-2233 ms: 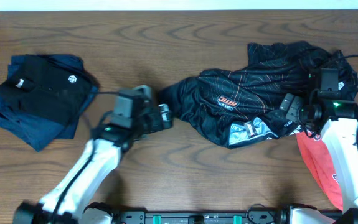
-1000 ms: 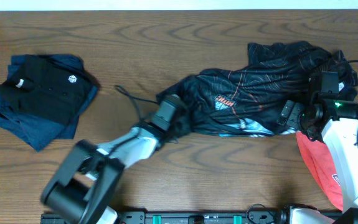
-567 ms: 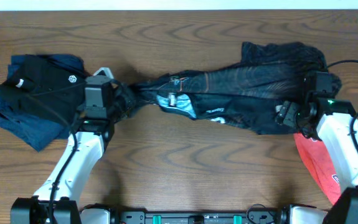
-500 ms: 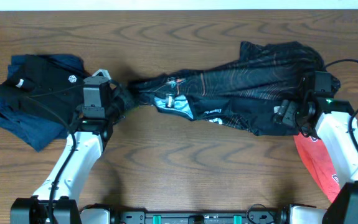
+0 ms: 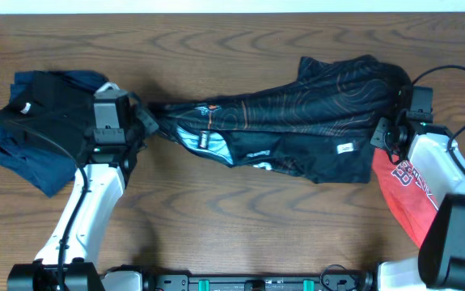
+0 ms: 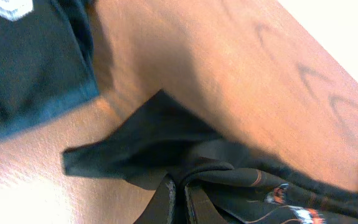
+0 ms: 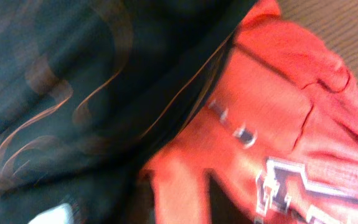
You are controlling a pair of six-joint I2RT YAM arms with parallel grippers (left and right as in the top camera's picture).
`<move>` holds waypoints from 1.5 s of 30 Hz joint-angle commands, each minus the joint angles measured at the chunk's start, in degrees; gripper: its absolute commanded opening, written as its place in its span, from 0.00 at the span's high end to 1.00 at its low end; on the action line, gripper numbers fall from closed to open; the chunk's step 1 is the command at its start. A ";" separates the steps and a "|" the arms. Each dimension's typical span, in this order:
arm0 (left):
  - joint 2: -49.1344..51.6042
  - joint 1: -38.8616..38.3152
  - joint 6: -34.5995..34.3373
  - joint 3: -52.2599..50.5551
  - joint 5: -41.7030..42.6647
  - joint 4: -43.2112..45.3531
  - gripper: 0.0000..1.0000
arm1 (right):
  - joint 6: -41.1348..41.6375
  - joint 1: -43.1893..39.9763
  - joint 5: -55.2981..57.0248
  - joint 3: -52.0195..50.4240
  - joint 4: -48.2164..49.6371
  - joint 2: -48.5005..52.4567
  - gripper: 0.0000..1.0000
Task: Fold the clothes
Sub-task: 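Stretch the jersey between both grippers, spreading it across the table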
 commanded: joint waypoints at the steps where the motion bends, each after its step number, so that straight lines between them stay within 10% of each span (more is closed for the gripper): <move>1: -0.09 0.28 2.67 1.36 -4.63 -1.01 0.94 | -0.52 -2.03 -0.35 -0.11 1.42 2.67 0.99; 16: -0.09 0.22 2.54 1.36 -5.97 -2.49 0.94 | -11.17 -2.69 -6.36 -0.11 17.33 16.31 0.99; 38: -0.09 0.22 2.47 1.33 -5.29 -5.31 0.94 | 4.24 -30.60 11.74 4.26 27.65 17.70 0.99; 45: -0.09 0.15 2.47 1.33 -5.25 -2.93 0.93 | -4.42 -27.74 -0.09 7.61 27.41 15.02 0.80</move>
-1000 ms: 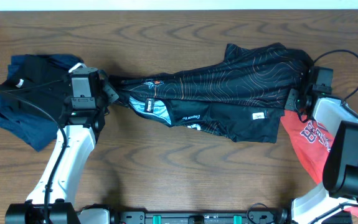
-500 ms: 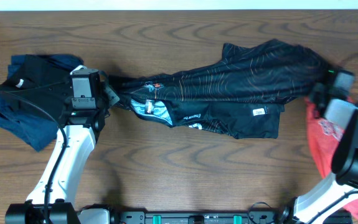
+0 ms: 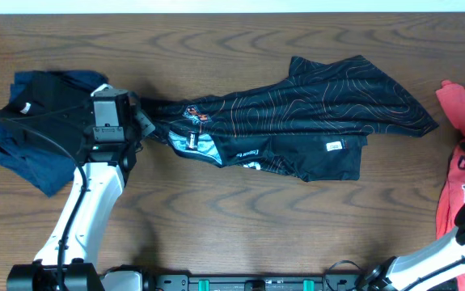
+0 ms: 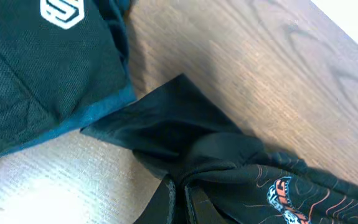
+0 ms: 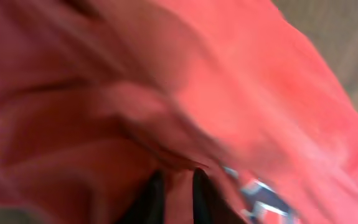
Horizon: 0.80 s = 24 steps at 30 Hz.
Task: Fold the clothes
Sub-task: 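Stretch the jersey between both grippers, spreading it across the table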
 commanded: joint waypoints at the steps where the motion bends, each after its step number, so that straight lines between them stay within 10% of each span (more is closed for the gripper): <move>1: -0.11 -0.04 1.01 0.76 -0.42 1.14 0.94 | -4.66 3.15 -7.67 2.40 -0.26 -2.38 0.80; 24: 13.46 -4.83 20.94 21.29 -3.80 8.26 0.94 | -5.49 22.32 -15.34 2.84 -33.44 -8.15 0.70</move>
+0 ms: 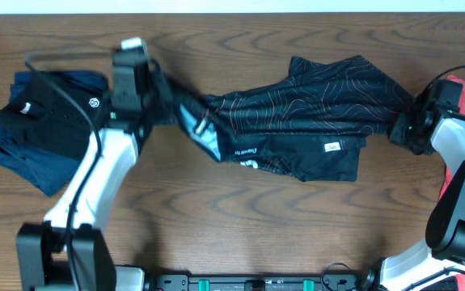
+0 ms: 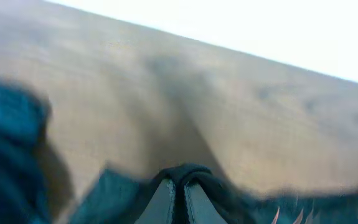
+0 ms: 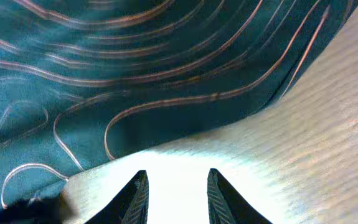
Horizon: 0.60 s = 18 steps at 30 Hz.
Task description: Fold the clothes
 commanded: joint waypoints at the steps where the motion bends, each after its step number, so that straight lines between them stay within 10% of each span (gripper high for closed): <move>1: 4.31 1.66 2.86 8.33 -3.28 0.02 0.94 | 0.90 1.09 -0.28 0.26 -1.92 -0.24 0.70; 3: 6.58 2.49 2.82 11.93 -3.28 -1.27 0.93 | 0.83 1.11 -0.52 0.26 -3.28 -0.24 0.70; 6: 8.33 3.15 1.81 15.39 -2.99 -6.27 0.12 | -0.02 1.07 -0.50 0.26 -3.80 -0.24 0.69; 7: 8.35 3.15 1.70 15.72 -2.21 -8.55 0.02 | -0.07 1.07 -0.48 0.26 -3.93 -0.24 0.69; 18: 7.82 -1.53 -3.30 14.16 25.40 -39.19 0.02 | -0.02 1.07 -0.87 0.26 -4.15 -0.24 0.68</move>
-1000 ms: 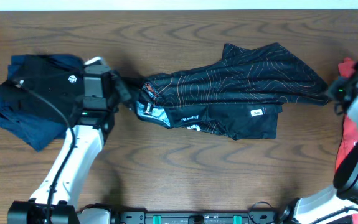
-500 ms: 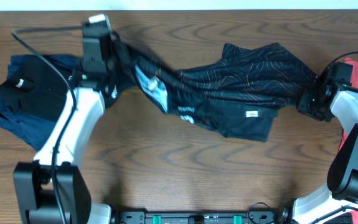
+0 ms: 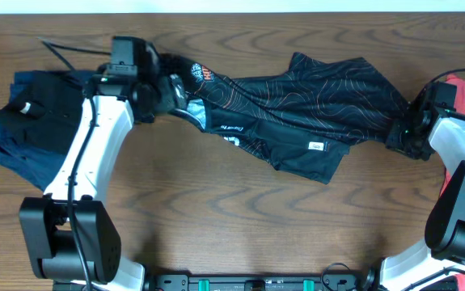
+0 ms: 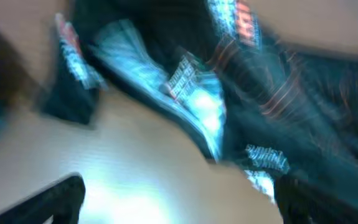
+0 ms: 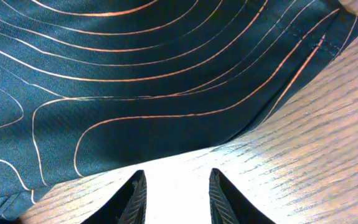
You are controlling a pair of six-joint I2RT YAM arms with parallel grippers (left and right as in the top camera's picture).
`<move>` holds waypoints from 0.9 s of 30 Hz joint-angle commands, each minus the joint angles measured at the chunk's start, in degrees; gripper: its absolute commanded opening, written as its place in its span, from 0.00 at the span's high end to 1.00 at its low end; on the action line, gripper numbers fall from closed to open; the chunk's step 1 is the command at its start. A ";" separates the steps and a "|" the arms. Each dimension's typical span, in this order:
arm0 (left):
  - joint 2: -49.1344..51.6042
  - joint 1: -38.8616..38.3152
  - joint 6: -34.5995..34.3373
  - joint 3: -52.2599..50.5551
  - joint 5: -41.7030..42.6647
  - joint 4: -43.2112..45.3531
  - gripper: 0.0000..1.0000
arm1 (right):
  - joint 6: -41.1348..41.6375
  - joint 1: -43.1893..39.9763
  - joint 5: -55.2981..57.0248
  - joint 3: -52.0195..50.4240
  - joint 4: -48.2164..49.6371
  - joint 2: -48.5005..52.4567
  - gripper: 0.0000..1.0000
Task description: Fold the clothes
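Observation:
A black jersey (image 3: 297, 113) with orange contour lines and a light-blue inside lies stretched across the middle of the table. My left gripper (image 3: 166, 93) is at its left end and open, its fingers wide apart in the blurred left wrist view (image 4: 179, 202), with the jersey's collar (image 4: 191, 93) beyond them. Over bare wood, my right gripper (image 5: 179, 190) is open just short of the jersey's right hem (image 5: 166, 81); in the overhead view it (image 3: 400, 139) sits at the jersey's right corner.
A pile of dark blue and black clothes (image 3: 30, 137) lies at the left, behind my left arm. A red garment lies at the right edge, beside my right arm. The table's far edge (image 3: 232, 10) is close behind the jersey.
My left gripper, which was shut on the jersey's left end, is now open and the end lies on the table. The jersey's lower part has shifted a little left. My right gripper stays open.
The jersey hung stretched between my left gripper, shut on its left end, and my right gripper at its right end. Then my right arm was off over the red garment. Later it was open at the jersey's right corner, and my left gripper has now let go.

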 commanded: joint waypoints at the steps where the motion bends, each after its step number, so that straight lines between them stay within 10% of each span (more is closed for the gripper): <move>1: 0.09 -3.34 -4.46 -1.27 9.20 -2.25 0.02 | 0.00 0.48 -0.66 0.26 -0.20 -0.24 0.68; 17: 4.55 -30.75 -38.56 -15.08 9.20 16.24 0.06 | 0.04 0.42 -0.66 0.26 -1.66 -0.24 0.69; 27: 10.84 -39.60 -44.17 -16.31 6.80 27.50 0.21 | 0.04 0.42 -0.85 0.26 -2.29 -0.24 0.69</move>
